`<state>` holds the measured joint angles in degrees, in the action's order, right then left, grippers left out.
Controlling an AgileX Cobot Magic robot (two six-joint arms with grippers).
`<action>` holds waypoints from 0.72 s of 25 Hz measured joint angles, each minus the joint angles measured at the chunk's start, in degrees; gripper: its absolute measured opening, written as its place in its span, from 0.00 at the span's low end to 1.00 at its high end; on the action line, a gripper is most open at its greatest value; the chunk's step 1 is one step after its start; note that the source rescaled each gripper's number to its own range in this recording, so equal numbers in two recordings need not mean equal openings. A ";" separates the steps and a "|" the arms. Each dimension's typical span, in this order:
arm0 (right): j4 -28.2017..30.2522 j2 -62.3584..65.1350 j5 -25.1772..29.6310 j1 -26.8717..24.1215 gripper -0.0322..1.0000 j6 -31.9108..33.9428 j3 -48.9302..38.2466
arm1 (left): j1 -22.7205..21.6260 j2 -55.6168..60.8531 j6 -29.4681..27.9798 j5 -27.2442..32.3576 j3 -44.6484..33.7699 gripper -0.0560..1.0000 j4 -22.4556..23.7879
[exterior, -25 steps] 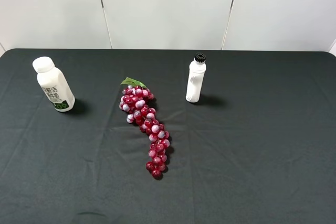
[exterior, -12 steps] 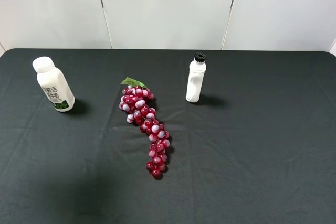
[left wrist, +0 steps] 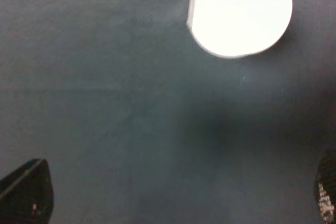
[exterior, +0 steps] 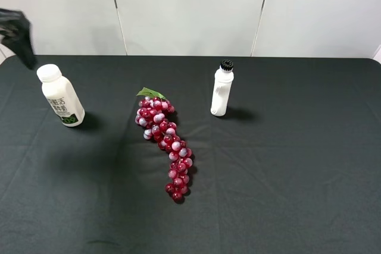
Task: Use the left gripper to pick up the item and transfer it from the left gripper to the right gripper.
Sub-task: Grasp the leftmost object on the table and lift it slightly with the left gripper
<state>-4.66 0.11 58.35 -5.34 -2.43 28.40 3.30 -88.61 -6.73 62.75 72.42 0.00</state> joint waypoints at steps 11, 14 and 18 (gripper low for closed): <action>-0.05 0.00 0.00 0.00 1.00 0.00 0.00 | 3.75 -10.83 -2.42 -8.07 0.06 1.00 0.44; -0.05 0.00 0.00 0.00 1.00 0.00 0.00 | 3.75 -12.88 -2.55 -10.27 0.11 1.00 0.34; -0.05 0.00 0.00 0.00 1.00 0.00 0.00 | 3.75 -15.24 -2.58 -13.36 0.11 1.00 0.00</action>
<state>-4.71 0.11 58.35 -5.34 -2.43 28.40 7.05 -103.84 -9.30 49.39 72.53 0.00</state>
